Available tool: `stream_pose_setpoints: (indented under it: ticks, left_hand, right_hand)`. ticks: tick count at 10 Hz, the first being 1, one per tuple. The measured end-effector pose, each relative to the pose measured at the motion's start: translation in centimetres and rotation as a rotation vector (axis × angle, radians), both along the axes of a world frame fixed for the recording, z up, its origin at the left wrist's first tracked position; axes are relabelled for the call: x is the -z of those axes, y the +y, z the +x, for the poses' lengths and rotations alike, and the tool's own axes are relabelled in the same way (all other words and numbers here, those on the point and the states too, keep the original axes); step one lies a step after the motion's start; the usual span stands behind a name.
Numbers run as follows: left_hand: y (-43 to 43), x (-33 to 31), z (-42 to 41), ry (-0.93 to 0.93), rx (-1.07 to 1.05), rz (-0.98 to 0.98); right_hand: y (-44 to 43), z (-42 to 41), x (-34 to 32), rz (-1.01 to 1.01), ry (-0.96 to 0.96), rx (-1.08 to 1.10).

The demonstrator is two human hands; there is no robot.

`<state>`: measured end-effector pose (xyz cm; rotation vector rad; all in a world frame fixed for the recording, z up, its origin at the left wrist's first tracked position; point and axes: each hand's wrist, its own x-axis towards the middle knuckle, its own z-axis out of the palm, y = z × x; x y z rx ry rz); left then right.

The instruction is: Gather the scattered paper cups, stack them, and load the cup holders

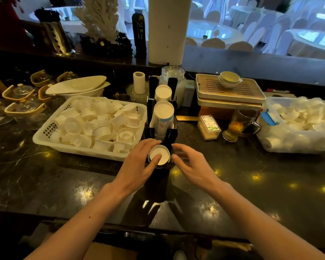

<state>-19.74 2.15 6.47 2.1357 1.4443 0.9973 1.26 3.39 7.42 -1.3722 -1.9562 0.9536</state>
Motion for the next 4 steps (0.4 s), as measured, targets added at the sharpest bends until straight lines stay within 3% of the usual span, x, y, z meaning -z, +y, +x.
stream_pose_setpoints:
  ticks: [2, 4]
  left_hand:
    - [-0.8, -1.9, 2.5, 0.180, 0.067, 0.195]
    - [-2.1, -2.9, 6.4, 0.346, 0.062, 0.179]
  right_hand:
    - [-1.5, 2.8, -1.5, 0.220, -0.126, 0.133]
    - [-3.6, 6.5, -2.9, 0.382, -0.315, 0.209]
